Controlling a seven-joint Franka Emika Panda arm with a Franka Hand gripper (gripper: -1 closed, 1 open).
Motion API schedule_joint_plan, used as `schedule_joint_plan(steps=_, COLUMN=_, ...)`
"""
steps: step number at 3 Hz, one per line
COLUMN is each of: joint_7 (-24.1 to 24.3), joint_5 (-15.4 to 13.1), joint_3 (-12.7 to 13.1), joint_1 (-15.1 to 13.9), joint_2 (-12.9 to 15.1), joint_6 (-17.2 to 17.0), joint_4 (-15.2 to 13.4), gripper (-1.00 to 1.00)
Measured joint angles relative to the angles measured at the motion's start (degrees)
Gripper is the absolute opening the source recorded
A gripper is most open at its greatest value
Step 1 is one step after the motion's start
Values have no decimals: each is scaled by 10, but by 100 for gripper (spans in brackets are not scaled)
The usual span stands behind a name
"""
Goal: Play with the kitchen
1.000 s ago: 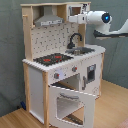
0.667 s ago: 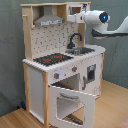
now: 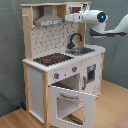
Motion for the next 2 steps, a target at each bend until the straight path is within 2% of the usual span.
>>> schedule_joint_plan(steps=1, joint_7=-1, joint_5=0, joint_3=-32, joint_1=43, joint_2=10, joint_6=13, joint_4=-22, gripper=-100)
schedule_joint_plan(steps=2, joint_7=-7, joint_5=-1, joint_3=-68, joint_1=81, joint_2=8, joint_6=35, joint_4=-47, gripper=-100)
